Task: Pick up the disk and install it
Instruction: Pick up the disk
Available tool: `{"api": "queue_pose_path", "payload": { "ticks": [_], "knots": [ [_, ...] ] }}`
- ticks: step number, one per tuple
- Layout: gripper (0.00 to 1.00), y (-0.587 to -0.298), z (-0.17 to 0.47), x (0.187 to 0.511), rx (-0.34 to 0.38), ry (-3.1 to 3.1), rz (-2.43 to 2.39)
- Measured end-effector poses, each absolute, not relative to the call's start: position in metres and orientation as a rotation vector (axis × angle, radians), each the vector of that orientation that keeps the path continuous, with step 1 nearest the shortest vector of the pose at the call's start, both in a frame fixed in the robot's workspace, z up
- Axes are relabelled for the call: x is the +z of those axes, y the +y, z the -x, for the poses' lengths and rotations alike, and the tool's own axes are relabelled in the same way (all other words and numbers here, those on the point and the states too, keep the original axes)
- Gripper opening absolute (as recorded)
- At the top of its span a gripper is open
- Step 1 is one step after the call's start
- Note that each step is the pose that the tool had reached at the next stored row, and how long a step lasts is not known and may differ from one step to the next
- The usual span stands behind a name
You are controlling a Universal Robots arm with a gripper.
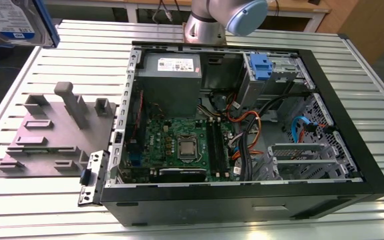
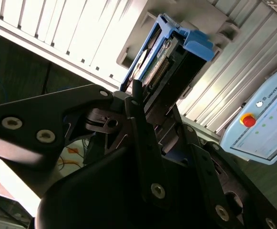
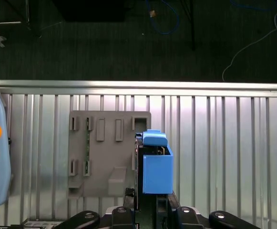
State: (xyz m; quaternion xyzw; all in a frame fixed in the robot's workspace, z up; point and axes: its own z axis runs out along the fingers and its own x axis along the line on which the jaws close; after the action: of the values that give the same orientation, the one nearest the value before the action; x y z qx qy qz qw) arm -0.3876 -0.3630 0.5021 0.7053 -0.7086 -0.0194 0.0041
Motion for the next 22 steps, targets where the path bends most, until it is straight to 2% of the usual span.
{"api": "queue_pose_path", "payload": {
  "ticks": [22],
  "knots": [
    [0.35, -0.363, 0.326, 0.502, -0.061, -2.220, -2.210]
  ]
}}
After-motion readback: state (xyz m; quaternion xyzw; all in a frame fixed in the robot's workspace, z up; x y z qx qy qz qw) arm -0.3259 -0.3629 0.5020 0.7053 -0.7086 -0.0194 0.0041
